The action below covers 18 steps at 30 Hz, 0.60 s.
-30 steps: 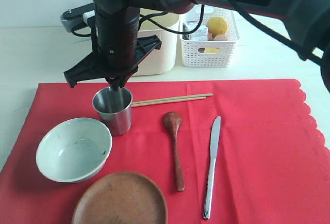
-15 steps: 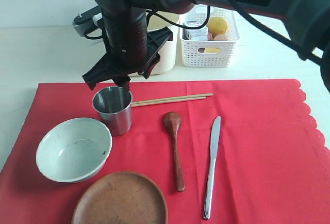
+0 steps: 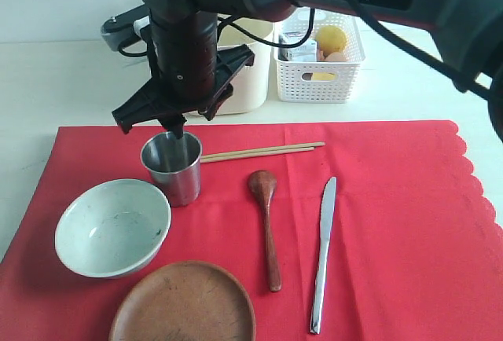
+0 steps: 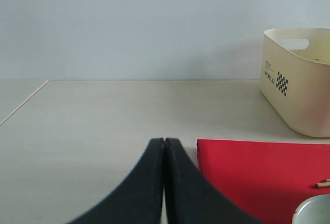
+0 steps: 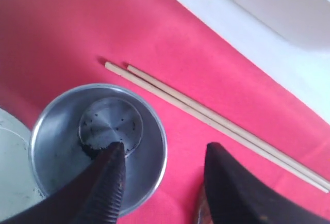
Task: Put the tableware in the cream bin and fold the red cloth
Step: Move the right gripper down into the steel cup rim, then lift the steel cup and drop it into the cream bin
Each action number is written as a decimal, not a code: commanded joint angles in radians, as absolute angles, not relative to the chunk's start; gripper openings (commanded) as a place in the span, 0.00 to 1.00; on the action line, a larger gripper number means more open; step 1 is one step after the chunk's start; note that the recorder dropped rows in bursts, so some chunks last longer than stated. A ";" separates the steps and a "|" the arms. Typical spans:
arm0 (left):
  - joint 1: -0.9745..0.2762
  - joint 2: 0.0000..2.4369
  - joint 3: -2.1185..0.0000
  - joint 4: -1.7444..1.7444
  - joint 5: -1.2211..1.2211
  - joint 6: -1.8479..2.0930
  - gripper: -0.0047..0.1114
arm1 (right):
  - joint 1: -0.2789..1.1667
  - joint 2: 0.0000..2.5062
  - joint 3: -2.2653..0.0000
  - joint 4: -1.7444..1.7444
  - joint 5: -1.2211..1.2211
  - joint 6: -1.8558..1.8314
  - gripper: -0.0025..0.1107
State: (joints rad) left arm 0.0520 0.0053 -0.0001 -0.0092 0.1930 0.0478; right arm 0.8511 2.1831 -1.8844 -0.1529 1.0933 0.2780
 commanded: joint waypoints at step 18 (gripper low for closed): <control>0.045 0.000 0.000 -0.019 0.193 0.049 0.06 | 0.852 2.252 -1.890 -0.158 1.029 0.263 0.02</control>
State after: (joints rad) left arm 0.0520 0.0053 -0.0001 -0.0092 0.1930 0.0478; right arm 0.8511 2.2781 -1.8844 -0.1515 1.0333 0.2648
